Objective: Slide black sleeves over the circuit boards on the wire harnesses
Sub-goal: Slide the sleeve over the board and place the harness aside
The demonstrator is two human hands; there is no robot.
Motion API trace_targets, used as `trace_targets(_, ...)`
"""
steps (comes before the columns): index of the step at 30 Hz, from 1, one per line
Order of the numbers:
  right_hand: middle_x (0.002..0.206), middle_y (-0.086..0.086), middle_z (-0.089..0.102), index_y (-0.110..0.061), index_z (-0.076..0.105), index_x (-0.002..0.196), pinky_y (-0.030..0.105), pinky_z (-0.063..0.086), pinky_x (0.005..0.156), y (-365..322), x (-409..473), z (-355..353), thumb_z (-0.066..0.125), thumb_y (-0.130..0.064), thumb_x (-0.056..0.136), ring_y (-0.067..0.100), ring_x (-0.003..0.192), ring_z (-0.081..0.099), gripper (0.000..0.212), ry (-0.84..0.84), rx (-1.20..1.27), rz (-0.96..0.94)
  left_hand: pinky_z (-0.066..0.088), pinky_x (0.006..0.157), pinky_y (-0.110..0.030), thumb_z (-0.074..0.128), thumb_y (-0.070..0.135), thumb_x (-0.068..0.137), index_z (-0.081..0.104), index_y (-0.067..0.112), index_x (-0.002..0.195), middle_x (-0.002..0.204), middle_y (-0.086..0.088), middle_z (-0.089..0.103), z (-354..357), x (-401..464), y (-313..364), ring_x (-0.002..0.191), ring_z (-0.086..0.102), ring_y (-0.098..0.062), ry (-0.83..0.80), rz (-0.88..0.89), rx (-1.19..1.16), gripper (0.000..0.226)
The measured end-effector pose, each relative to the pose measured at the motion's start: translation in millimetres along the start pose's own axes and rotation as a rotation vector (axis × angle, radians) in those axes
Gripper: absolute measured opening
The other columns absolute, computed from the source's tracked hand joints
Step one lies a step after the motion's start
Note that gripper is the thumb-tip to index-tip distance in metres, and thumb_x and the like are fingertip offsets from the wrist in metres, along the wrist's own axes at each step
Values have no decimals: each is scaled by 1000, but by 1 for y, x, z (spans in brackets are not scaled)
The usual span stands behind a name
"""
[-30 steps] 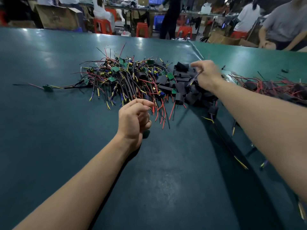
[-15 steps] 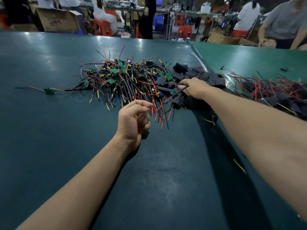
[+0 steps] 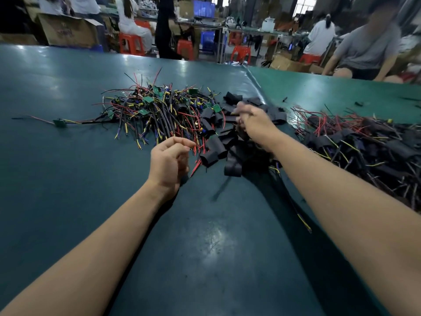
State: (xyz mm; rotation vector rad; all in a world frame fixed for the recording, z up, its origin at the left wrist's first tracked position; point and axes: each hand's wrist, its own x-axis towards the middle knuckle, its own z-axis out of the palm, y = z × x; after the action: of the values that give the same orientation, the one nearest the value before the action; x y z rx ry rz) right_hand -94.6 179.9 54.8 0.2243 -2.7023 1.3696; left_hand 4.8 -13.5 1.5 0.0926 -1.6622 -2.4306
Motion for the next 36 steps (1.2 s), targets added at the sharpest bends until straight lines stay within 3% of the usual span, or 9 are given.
trace_targets(3, 126, 7, 61, -15, 59, 127, 44, 48, 99, -23, -13, -19, 16, -52, 105, 23, 100, 64, 61, 263, 214, 4, 36, 46, -18, 55, -2, 90, 65, 18, 78, 55, 12, 53, 1, -4, -5, 48, 43, -6, -1, 232, 395, 26)
trace_targets(5, 101, 7, 68, -17, 63, 115, 39, 55, 82, -34, -23, -29, 15, -58, 102, 19, 79, 67, 64, 365, 402, 40, 42, 56, -14, 61, 4, 89, 67, 21, 83, 69, 10, 62, 4, -9, -7, 58, 51, -1, -72, 410, 645, 19)
trace_targets(9, 75, 9, 69, -6, 66, 100, 27, 54, 55, -30, -58, -31, 32, -60, 99, 18, 61, 64, 63, 81, 832, 133, 37, 65, -9, 66, 6, 87, 68, 13, 90, 80, 11, 59, 7, -14, -9, 67, 50, -1, -107, 618, 799, 9)
trace_targets(13, 70, 2, 68, -11, 69, 90, 23, 53, 56, -11, -90, -10, 60, -39, 93, 14, 59, 63, 29, 29, 970, 123, 41, 95, -25, 66, 20, 88, 66, 10, 116, 112, -3, 63, 8, -14, -10, 104, 53, -15, -303, 721, 1078, 29)
trace_targets(17, 70, 4, 64, -16, 63, 90, 25, 48, 53, 4, -97, -5, 61, -6, 92, 16, 56, 59, 11, 119, 1073, 80, 27, 113, -35, 51, 37, 97, 49, 19, 143, 153, 3, 41, 19, -16, -18, 140, 30, -20, -581, 727, 1417, 49)
trace_targets(22, 80, 9, 67, -16, 62, 87, 27, 50, 55, 5, -103, -5, 69, -6, 77, 21, 61, 64, 16, 43, 992, -5, 34, 97, -34, 57, 36, 95, 68, 23, 122, 131, 12, 62, 18, -15, -19, 122, 46, -20, -543, 800, 1418, 33)
trace_targets(25, 79, 6, 63, -15, 62, 90, 29, 53, 62, 4, -105, -8, 62, 0, 84, 19, 67, 64, 16, -7, 1096, 43, 38, 85, -35, 64, 33, 90, 75, 19, 102, 108, 10, 71, 17, -17, -16, 103, 51, -23, -521, 852, 1374, 21)
trace_targets(29, 82, 5, 65, -10, 66, 97, 30, 57, 68, 5, -109, -14, 54, -15, 96, 18, 72, 65, 13, -58, 1152, 79, 40, 86, -32, 73, 32, 85, 69, 17, 100, 92, 9, 67, 16, -18, -14, 94, 50, -19, -478, 689, 1241, 22)
trace_targets(36, 82, 14, 74, -10, 66, 101, 24, 53, 53, 1, -109, -8, 55, -46, 88, 17, 59, 66, 40, 99, 966, 14, 44, 79, -19, 81, 21, 73, 71, 21, 102, 84, 17, 62, 6, -18, -6, 84, 57, -8, -402, 529, 1082, 30)
